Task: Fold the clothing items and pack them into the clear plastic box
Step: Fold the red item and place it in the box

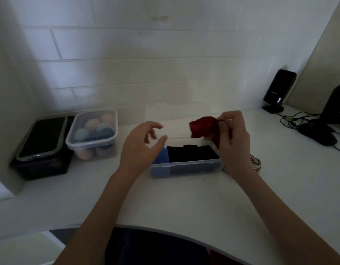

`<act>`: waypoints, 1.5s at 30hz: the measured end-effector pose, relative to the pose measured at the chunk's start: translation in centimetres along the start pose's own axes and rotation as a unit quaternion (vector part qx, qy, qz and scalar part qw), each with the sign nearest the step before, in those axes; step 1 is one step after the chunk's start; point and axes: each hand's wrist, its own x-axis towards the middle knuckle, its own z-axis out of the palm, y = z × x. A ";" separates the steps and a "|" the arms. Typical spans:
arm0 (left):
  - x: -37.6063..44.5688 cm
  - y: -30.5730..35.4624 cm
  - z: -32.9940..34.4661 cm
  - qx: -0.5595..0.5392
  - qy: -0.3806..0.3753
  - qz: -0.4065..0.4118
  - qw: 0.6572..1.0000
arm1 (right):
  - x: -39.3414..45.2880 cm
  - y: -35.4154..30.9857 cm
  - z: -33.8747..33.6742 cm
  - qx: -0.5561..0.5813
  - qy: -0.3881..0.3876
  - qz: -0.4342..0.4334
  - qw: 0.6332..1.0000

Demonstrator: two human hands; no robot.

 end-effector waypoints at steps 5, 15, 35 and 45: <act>1.9 3.3 1.6 -0.117 -0.203 -0.038 0.971 | 0.0 -1.1 0.7 0.238 -0.058 0.160 0.956; 3.7 4.2 2.3 -0.669 -0.145 -0.292 0.667 | -0.1 -0.9 1.2 0.270 -0.096 0.200 0.937; 1.2 4.3 1.3 -0.149 -0.163 -0.030 0.975 | -1.4 -2.1 1.1 0.089 -0.098 -0.017 0.991; 0.9 5.7 1.4 -0.155 -0.211 -0.124 0.957 | -1.4 -1.6 1.5 0.152 -0.106 0.066 0.980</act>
